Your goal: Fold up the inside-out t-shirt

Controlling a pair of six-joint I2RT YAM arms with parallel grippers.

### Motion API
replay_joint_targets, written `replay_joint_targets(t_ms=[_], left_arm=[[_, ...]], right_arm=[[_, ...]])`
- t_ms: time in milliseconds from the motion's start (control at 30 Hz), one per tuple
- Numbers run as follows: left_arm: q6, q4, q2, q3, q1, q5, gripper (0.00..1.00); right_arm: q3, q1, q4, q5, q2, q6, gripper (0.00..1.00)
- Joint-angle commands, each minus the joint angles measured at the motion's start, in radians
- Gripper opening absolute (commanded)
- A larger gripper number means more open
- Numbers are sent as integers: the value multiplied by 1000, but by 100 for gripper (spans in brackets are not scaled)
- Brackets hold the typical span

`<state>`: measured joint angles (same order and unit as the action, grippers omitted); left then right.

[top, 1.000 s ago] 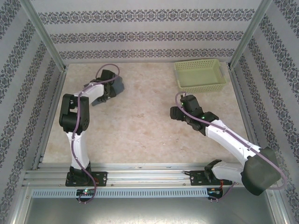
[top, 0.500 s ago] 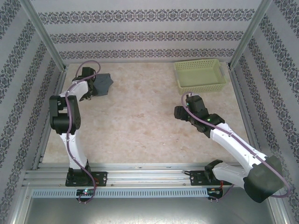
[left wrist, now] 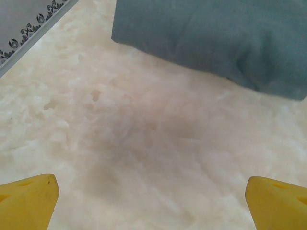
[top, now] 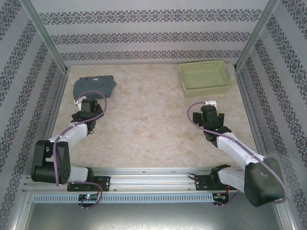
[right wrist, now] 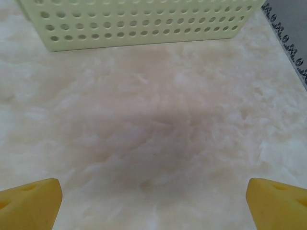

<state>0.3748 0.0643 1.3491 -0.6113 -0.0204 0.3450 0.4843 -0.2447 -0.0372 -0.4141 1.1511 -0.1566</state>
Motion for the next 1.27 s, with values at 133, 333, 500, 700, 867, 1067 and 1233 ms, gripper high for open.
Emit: replay_joint_targets(t_ms=[133, 333, 500, 700, 867, 1067, 1233], left_arm=[[-218, 474, 89, 119, -18, -71, 100], [-352, 584, 110, 139, -19, -188, 100], [-368, 957, 238, 264, 6, -264, 100], [-359, 896, 240, 233, 13, -259, 100], [-337, 912, 235, 246, 11, -201, 100], [-336, 922, 237, 249, 11, -198, 100], [-336, 923, 237, 249, 11, -201, 100]], right_arm=[[-132, 117, -531, 160, 63, 141, 98], [-135, 201, -657, 413, 120, 158, 98], [-130, 237, -774, 518, 212, 168, 98], [-92, 256, -828, 449, 351, 117, 98], [-97, 231, -855, 390, 361, 131, 98], [-92, 232, -841, 399, 360, 132, 98], [-94, 232, -844, 398, 358, 131, 98]])
